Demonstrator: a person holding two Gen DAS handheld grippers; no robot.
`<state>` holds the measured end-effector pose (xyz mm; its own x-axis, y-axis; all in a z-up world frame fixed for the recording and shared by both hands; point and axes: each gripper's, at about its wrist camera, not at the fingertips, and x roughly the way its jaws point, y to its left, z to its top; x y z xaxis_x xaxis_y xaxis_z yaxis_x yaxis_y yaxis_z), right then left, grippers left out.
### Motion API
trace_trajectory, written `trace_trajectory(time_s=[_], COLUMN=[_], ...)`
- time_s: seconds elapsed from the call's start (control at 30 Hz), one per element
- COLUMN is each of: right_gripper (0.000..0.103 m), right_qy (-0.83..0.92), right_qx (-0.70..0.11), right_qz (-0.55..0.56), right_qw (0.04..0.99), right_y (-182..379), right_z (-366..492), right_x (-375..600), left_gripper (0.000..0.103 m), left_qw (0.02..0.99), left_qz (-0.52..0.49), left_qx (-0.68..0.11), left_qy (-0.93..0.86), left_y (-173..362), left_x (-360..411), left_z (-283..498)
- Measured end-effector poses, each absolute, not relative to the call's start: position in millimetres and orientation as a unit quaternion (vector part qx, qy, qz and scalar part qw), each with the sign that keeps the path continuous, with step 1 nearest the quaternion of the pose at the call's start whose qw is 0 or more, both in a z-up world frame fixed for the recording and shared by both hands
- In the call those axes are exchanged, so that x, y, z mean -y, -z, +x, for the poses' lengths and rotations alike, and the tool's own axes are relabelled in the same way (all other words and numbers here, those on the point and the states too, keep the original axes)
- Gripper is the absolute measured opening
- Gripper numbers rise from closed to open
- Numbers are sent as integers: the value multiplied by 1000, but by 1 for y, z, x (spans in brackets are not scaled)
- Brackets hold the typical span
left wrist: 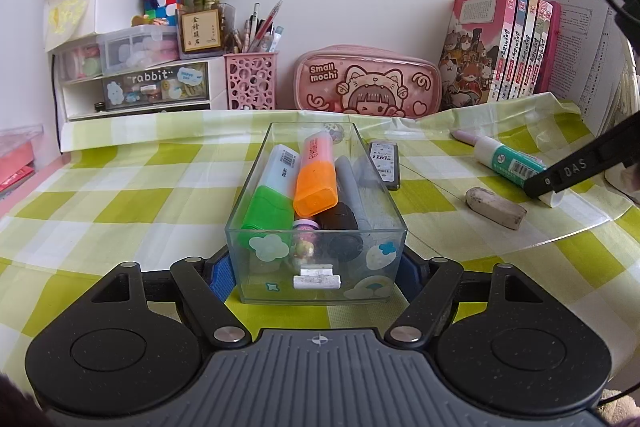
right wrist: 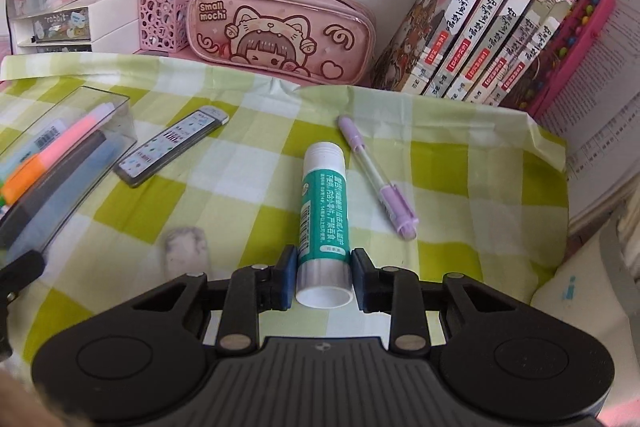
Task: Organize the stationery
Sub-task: 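Move the right gripper to the white glue stick and grasp it, then lift the glue stick toward the clear box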
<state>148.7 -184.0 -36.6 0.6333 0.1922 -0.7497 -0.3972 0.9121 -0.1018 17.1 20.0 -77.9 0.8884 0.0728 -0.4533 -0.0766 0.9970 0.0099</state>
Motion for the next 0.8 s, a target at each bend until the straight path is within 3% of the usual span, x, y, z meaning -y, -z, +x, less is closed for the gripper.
trace_trajectory(time_s=[0.4,0.57,0.8], right_gripper=[34,45,45], right_qy=[-182,-195,-177], right_qx=[-414,-412,-453], right_qz=[-119,-109,-91], right_qw=[884,883,869], right_y=[26,16,19], right_z=[124,134,164], right_x=[195,188,176], left_gripper=[75,75,75], left_qw=[972,972,972], left_qz=[-4,-4,-4], left_qx=[-233,-233,-233], left_qy=[-38,-38,-38], left_y=[78,78,78], left_x=[-20,-20,-20], left_z=[17,17,17])
